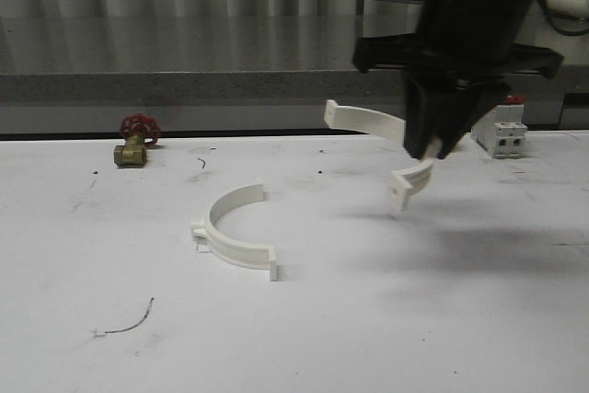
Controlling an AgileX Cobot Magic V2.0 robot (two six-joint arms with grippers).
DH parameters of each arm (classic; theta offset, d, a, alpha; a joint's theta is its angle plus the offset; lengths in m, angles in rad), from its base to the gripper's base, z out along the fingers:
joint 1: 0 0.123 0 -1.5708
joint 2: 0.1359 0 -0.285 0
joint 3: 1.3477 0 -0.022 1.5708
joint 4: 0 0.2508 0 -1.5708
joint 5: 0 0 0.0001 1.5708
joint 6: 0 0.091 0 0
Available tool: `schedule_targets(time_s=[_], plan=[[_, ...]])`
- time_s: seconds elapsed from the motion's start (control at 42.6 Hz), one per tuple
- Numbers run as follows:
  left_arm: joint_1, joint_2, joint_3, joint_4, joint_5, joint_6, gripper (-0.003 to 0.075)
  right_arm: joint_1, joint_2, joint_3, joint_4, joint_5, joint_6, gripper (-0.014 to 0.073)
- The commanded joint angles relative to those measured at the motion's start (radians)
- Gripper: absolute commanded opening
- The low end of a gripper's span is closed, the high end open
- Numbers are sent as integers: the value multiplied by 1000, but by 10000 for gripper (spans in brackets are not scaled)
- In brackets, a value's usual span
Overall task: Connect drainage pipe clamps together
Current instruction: 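Carry the second half-ring to the first and align their ends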
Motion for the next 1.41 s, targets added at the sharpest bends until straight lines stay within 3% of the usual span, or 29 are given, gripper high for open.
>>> schedule_targets(time_s=[0.0, 0.446, 0.963, 1.385], plan=[[-7, -4, -25, -8, -66, -5, 273, 42, 5, -83, -8, 0, 53, 214], [-7, -4, -25, -8, -66, -5, 273, 84, 208, -224, -12, -5, 155, 214], [-7, -4, -25, -8, -66, -5, 273, 84, 240, -228, -41, -67, 159, 214], [-7, -4, -25, -8, -66, -5, 273, 84, 268, -230, 21, -101, 195, 214]])
